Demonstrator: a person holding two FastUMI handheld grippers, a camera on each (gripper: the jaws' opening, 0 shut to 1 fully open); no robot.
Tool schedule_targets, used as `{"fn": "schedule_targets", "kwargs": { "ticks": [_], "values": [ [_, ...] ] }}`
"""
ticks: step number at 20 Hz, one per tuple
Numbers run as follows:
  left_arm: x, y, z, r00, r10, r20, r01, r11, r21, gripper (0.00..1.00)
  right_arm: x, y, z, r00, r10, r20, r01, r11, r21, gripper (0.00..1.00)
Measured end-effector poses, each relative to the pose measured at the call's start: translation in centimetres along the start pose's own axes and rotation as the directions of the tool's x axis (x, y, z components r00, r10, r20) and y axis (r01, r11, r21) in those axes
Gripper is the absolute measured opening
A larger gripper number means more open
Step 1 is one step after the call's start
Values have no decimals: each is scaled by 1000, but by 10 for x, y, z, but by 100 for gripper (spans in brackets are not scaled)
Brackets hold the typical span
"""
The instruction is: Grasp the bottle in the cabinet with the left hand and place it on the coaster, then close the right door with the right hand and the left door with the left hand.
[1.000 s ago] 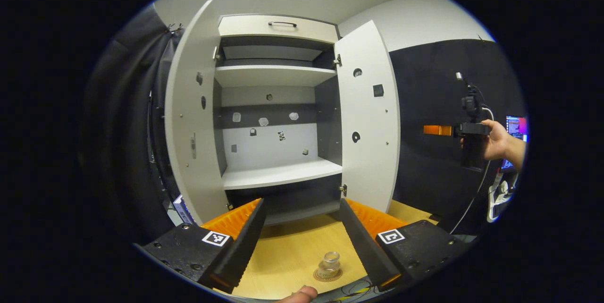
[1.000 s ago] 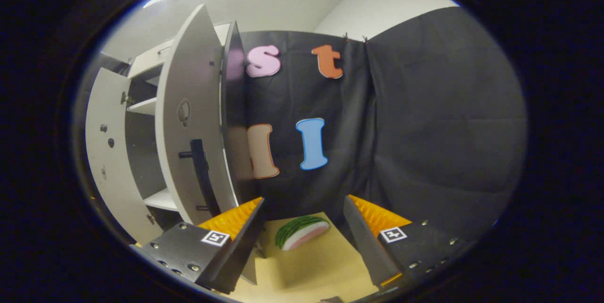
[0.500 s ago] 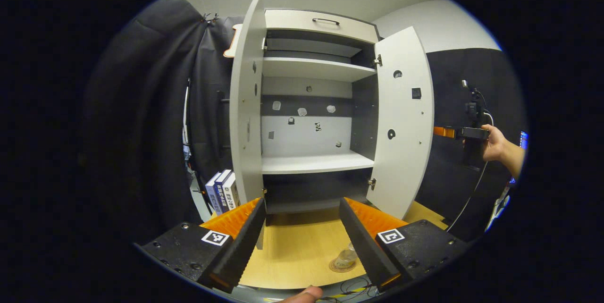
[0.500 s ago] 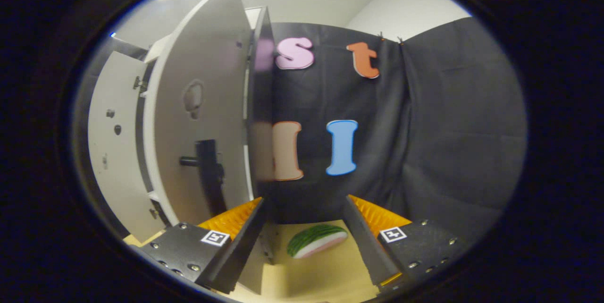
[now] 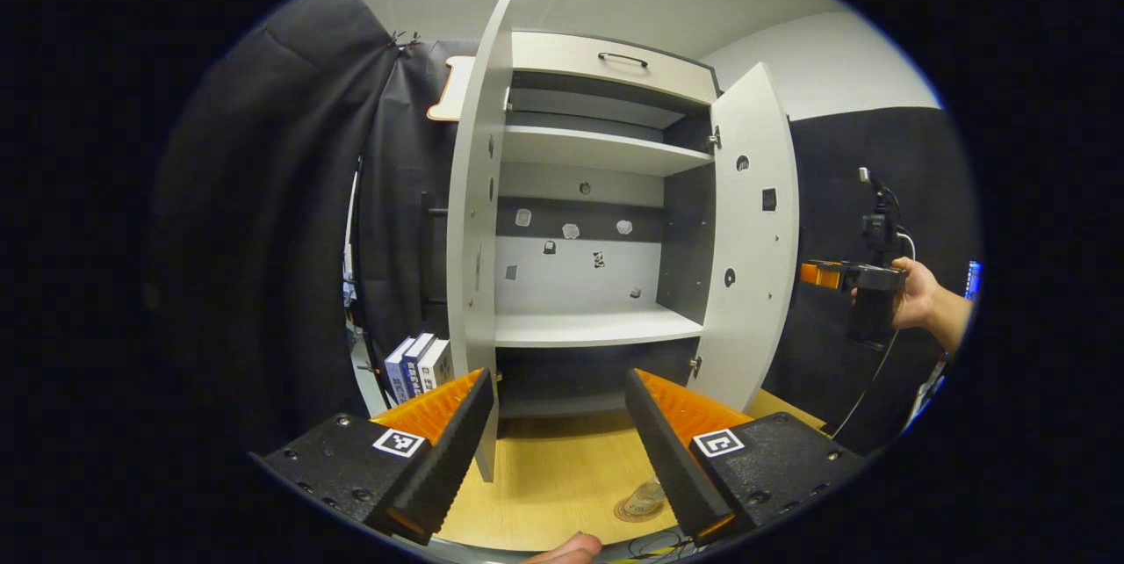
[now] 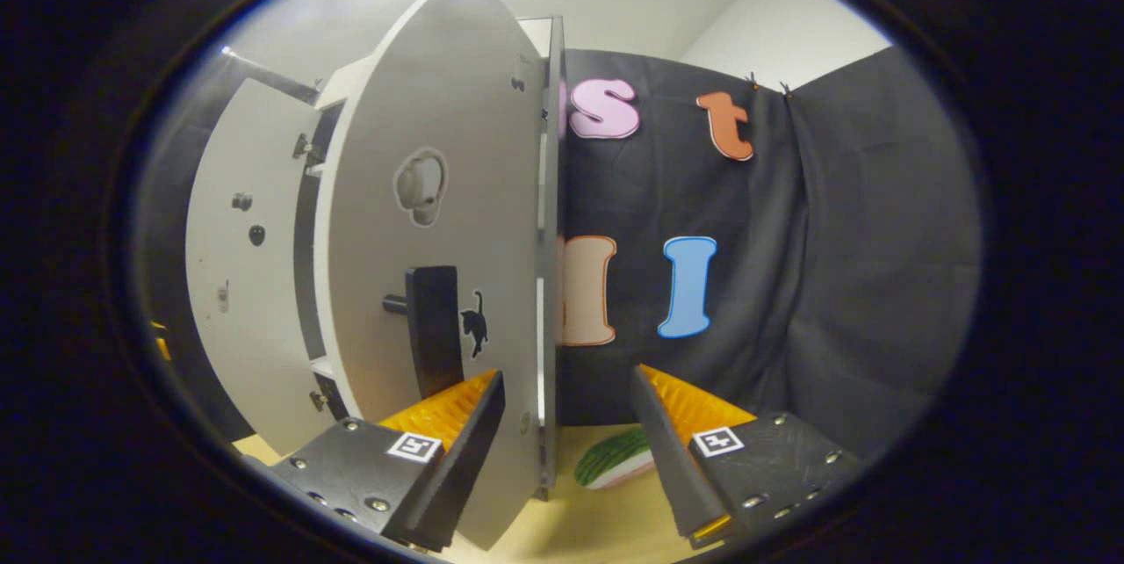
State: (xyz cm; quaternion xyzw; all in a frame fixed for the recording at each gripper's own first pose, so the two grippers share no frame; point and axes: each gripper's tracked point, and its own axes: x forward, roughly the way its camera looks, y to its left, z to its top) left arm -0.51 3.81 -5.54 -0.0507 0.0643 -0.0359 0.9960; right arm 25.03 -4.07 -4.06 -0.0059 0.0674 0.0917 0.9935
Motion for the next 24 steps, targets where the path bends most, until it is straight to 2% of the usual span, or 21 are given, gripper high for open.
{"fn": "schedule_targets", "kwargs": {
  "ticks": [5, 11, 12, 13, 14, 15, 19, 20, 22, 24],
  "values": [
    [0, 8, 12, 1000, 10, 25, -10, 1000, 3, 95, 8, 21, 0, 1000, 17, -13, -16, 999, 37, 89],
    [-1, 25, 14, 999, 32, 38, -32, 999, 9, 95, 16, 35, -4, 1000, -3, -16, 4, 996, 88, 89],
    [-1, 28, 14, 999, 36, 38, -37, 999, 5, 95, 18, 40, -3, 1000, 1, -14, 1, 996, 94, 85],
    [-2, 31, 13, 999, 40, 32, -40, 999, -2, 95, 20, 46, -3, 1000, 7, -9, -6, 995, 97, 89],
    [-2, 34, 10, 999, 43, 26, -43, 999, -10, 92, 22, 51, -3, 1000, 12, -7, -12, 995, 100, 86],
    [-2, 37, 8, 999, 50, 21, -50, 999, -16, 95, 23, 52, -5, 1000, 19, -4, -18, 994, 103, 86],
    [-6, 53, 9, 996, 86, 22, -86, 996, 0, 95, 31, 75, -7, 998, 57, 1, -57, 992, 110, 86],
    [-7, 57, 8, 995, 94, 24, -95, 996, 7, 95, 33, 80, -8, 998, 68, 3, -68, 993, 95, 87],
    [-9, 66, 9, 993, 118, 28, -119, 993, 14, 95, 34, 83, -13, 998, 61, 7, -62, 996, 64, 100],
    [-14, 77, 10, 990, 141, 28, -141, 990, 17, 95, 31, 82, -18, 999, 45, 4, -45, 998, 37, 97]
  ]
}}
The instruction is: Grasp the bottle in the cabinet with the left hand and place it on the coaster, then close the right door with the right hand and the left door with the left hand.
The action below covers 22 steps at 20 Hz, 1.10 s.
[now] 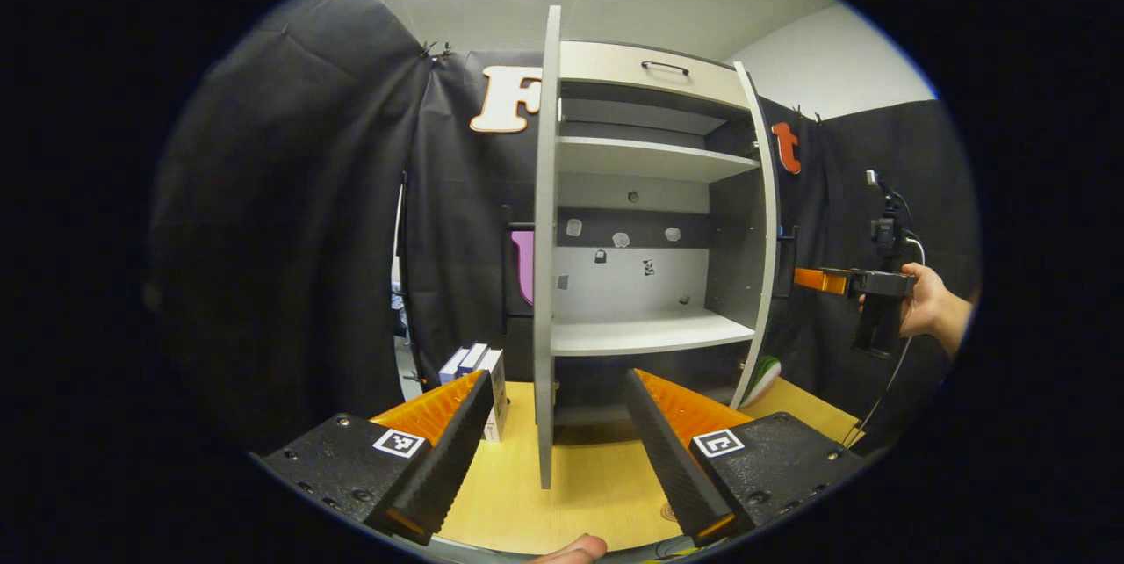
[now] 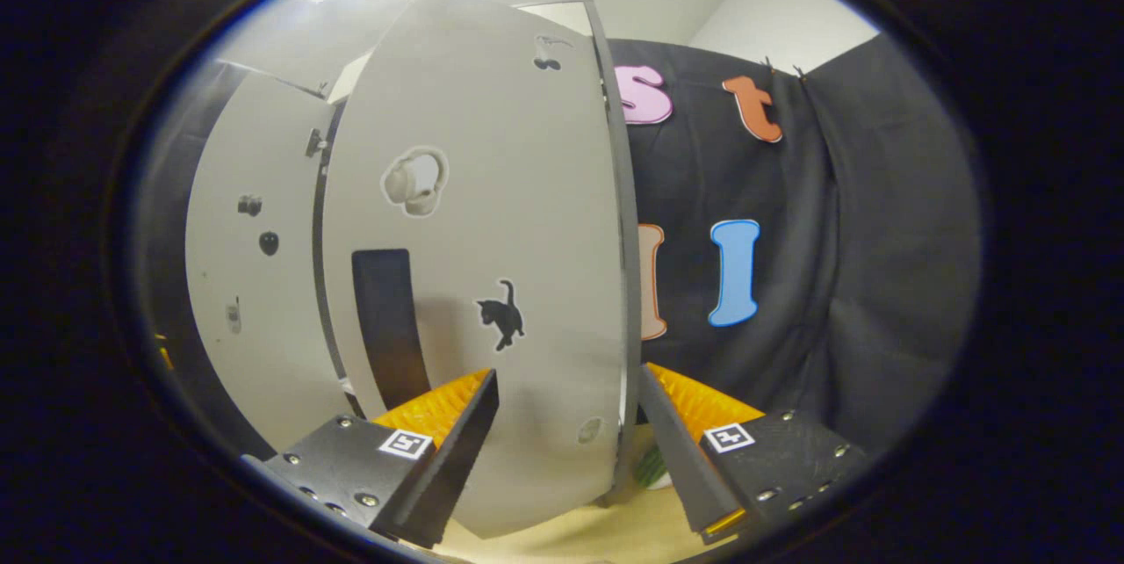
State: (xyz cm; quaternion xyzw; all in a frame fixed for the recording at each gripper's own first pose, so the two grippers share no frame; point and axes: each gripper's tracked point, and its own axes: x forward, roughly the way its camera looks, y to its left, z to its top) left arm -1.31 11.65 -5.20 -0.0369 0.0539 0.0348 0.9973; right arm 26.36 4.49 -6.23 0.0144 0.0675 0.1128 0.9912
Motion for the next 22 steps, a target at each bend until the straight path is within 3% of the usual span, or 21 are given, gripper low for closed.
{"fn": "schedule_targets", "kwargs": {
  "ticks": [12, 20, 22],
  "values": [
    [17, 125, 1, 978, 209, 8, -209, 977, 32, 95, -59, 9, 0, 999, 3, 36, -5, 999, 44, 97],
    [80, 164, 15, 972, 234, 7, -234, 972, -16, 92, -106, 6, 15, 995, 10, 97, -17, 998, 68, 97],
    [97, 165, 23, 974, 226, 16, -226, 974, -27, 95, -118, 7, 17, 995, 12, 101, -18, 998, 68, 97]
  ]
}}
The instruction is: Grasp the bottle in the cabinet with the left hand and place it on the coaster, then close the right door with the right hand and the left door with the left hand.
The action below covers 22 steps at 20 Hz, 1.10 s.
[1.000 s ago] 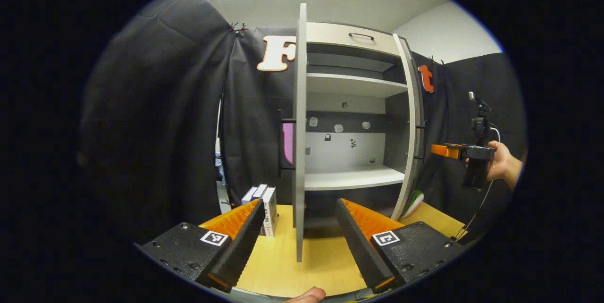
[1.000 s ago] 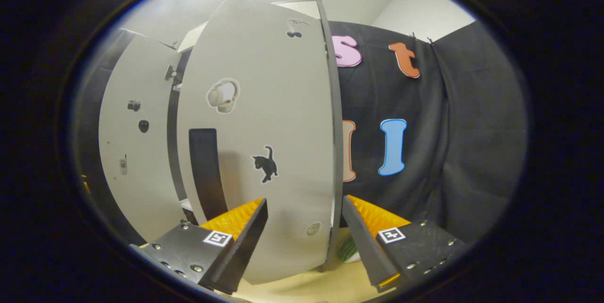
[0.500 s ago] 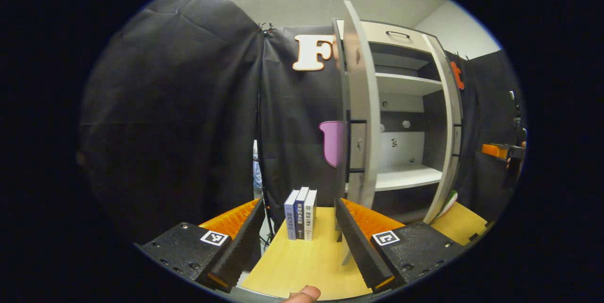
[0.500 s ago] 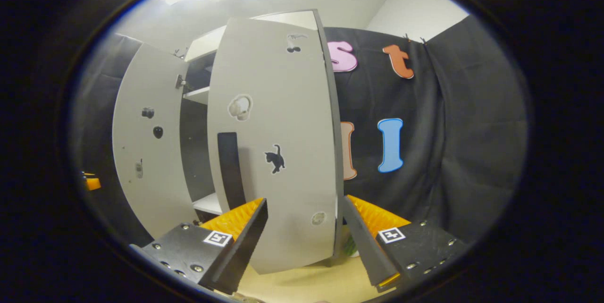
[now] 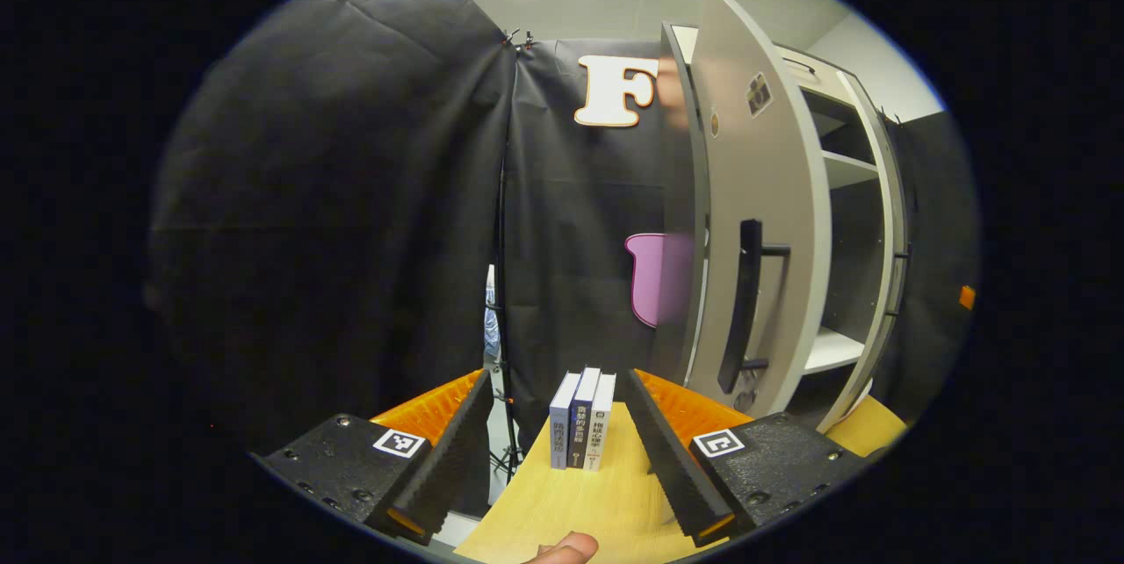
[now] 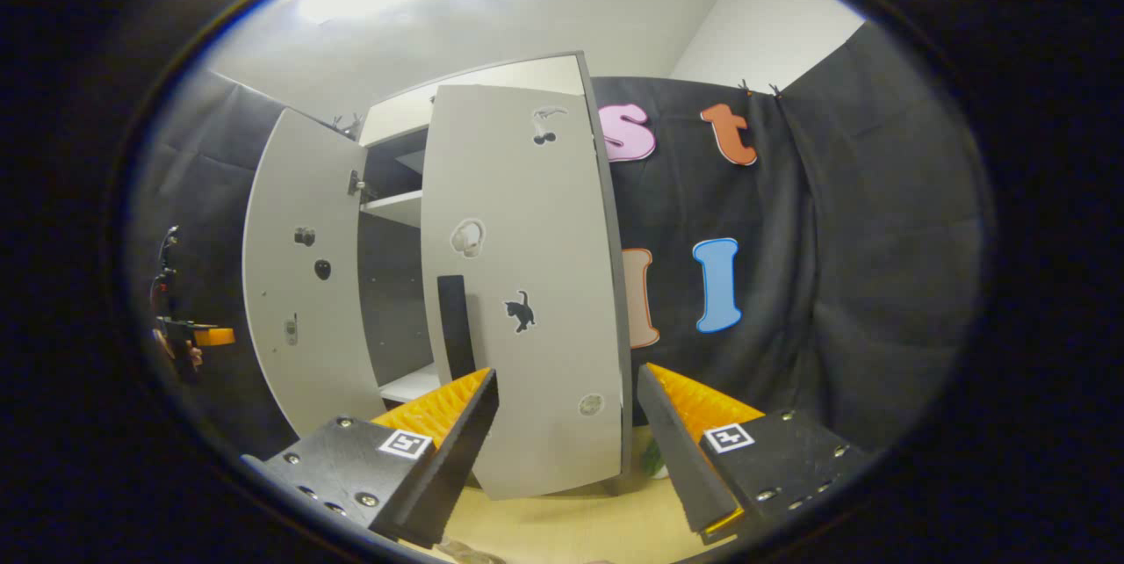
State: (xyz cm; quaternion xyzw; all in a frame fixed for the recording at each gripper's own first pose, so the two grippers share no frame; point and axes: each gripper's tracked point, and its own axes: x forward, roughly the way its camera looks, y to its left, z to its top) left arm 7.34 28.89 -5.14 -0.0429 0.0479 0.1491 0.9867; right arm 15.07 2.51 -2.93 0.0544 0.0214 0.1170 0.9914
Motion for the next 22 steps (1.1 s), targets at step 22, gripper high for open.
{"fn": "schedule_targets", "kwargs": {
  "ticks": [22],
  "values": [
    [30, -173, 12, 972, -235, -4, 235, 971, 47, 88, -56, 31, 1, 999, 44, 19, -44, 999, 4, 97]
  ]
}}
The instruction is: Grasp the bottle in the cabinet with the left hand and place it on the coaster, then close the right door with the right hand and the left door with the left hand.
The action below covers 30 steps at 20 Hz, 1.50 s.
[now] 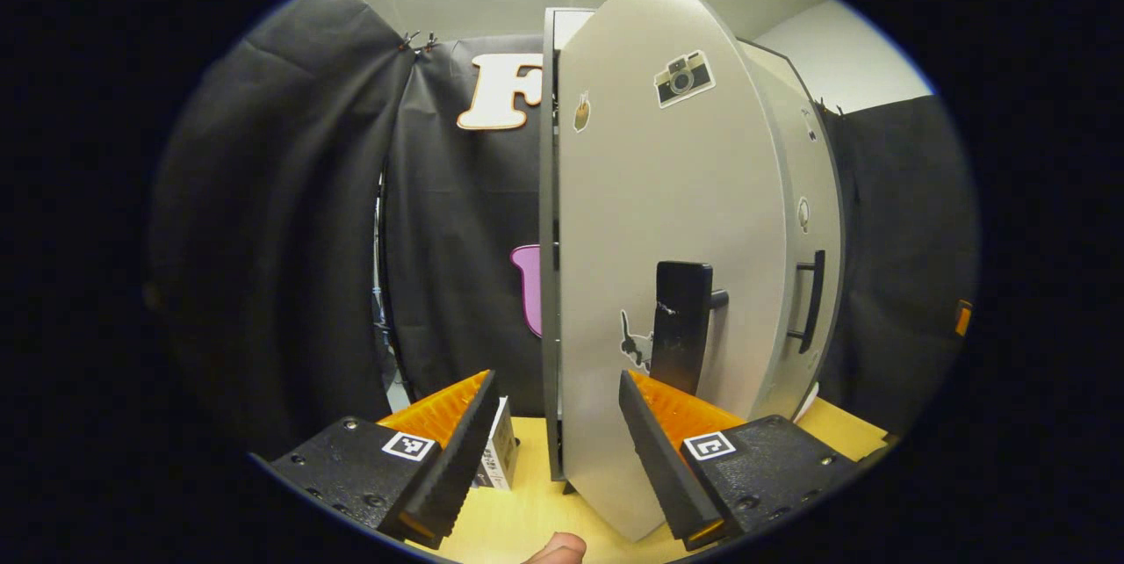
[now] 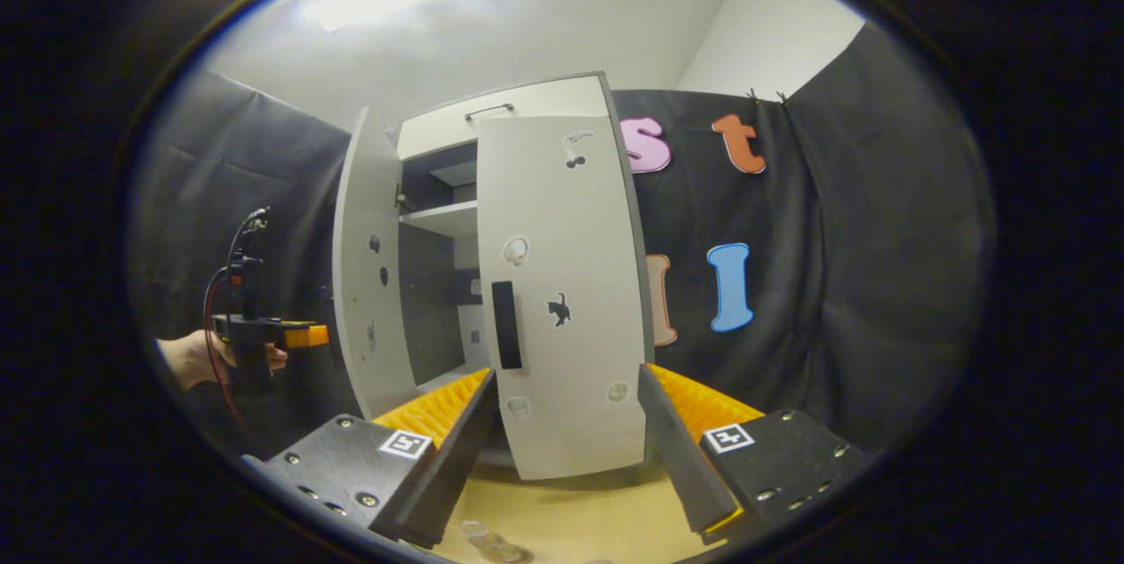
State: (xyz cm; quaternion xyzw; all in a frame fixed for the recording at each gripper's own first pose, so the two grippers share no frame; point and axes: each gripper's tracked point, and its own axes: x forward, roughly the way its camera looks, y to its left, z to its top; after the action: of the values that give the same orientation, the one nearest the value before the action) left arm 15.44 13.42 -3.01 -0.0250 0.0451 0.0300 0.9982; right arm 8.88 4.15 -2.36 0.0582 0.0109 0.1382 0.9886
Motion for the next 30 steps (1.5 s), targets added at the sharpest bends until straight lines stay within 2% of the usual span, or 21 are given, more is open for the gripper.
{"fn": "schedule_targets", "kwargs": {
  "ticks": [5, 6, 12, 16, 17, 18, 30],
  "values": [
    [6, -10, 2, 1000, 9, 8, -10, 999, 43, 85, -3, -8, -6, 1000, -17, -21, 16, 1000, -18, 96],
    [6, -12, 2, 1000, 9, 8, -10, 999, 41, 88, -3, -9, -7, 1000, -21, -22, 20, 1000, -18, 97],
    [17, -27, 1, 1000, -16, -1, 16, 999, 35, 85, -3, -16, -15, 999, -37, -29, 37, 999, -17, 97],
    [20, -38, 4, 999, -40, 11, 39, 998, 45, 90, -3, -24, -13, 998, -68, -18, 68, 997, -39, 97],
    [21, -39, 5, 999, -43, 12, 43, 998, 48, 91, -3, -24, -13, 998, -70, -9, 69, 997, -42, 93],
    [22, -41, 7, 999, -45, 16, 44, 998, 50, 91, -3, -22, -12, 998, -61, -5, 61, 997, -41, 97],
    [15, -46, -2, 1000, -26, 3, 26, 998, 60, 94, -6, -19, -24, 997, -74, -24, 73, 997, -38, 97]
  ]
}}
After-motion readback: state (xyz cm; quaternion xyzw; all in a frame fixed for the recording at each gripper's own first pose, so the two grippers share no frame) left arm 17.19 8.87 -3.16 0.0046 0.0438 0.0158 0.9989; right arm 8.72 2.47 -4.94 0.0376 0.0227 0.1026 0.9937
